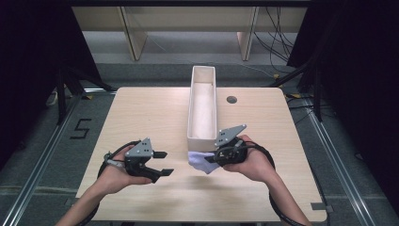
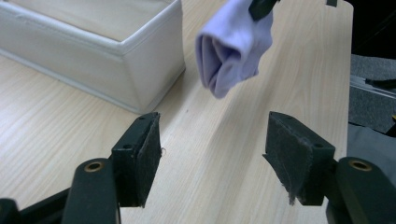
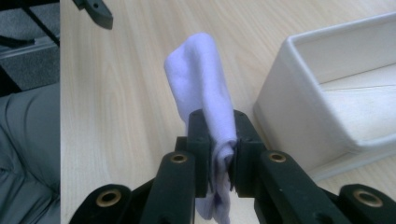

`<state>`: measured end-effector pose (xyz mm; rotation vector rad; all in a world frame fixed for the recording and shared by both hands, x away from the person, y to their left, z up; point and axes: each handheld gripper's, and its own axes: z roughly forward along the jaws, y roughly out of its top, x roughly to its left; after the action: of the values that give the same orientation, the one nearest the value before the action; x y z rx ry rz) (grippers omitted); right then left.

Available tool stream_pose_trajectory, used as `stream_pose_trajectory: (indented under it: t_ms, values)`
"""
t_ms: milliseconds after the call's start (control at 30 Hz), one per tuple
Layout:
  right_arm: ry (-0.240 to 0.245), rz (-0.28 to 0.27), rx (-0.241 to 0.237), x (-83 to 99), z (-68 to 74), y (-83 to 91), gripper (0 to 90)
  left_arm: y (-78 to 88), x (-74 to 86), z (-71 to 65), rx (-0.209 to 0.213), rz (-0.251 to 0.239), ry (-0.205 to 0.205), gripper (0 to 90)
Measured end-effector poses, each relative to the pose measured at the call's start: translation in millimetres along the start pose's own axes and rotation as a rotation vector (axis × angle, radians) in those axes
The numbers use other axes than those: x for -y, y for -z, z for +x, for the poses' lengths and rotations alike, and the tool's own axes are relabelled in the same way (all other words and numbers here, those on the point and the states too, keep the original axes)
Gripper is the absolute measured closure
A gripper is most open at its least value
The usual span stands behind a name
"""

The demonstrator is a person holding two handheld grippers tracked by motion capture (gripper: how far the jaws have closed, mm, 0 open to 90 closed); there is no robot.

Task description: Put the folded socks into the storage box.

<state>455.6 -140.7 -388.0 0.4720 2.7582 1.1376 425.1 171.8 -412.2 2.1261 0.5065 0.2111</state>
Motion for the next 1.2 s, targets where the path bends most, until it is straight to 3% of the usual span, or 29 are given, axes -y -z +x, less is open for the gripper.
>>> stream_pose_trajectory:
  t_ms: [167, 467, 800, 833, 1067, 1100, 1200]
  values:
    - [-0.002, -0.016, 0.014, -6.4, -6.7, 7.2, 80.7, 2.1, 4.8, 4.1, -0.02, 0.001, 0.019, 35.3]
    - [-0.001, -0.045, 0.047, -26.5, -19.6, 19.3, 80.4, -0.1, 7.0, 5.0, -0.017, -0.009, 0.04, 35.1]
    - [-0.026, -0.074, 0.074, -43.7, -36.2, 23.9, 79.5, 1.5, 6.8, 6.8, -0.03, -0.011, 0.046, 34.4]
    - [0.004, -0.078, 0.085, -45.6, -40.0, 24.1, 79.5, 1.3, 7.1, 6.5, -0.031, -0.012, 0.049, 34.4]
    - [-0.027, -0.084, 0.104, -56.3, -49.7, 27.2, 79.7, 0.3, 8.7, 7.7, -0.031, -0.012, 0.057, 34.4]
    - [-0.008, -0.086, 0.103, -57.8, -52.5, 27.2, 79.7, 0.3, 8.7, 7.8, -0.031, -0.011, 0.057, 34.4]
    - [-0.012, -0.082, 0.113, -59.8, -55.6, 25.3, 79.7, 0.4, 8.4, 8.1, -0.032, -0.011, 0.057, 34.3]
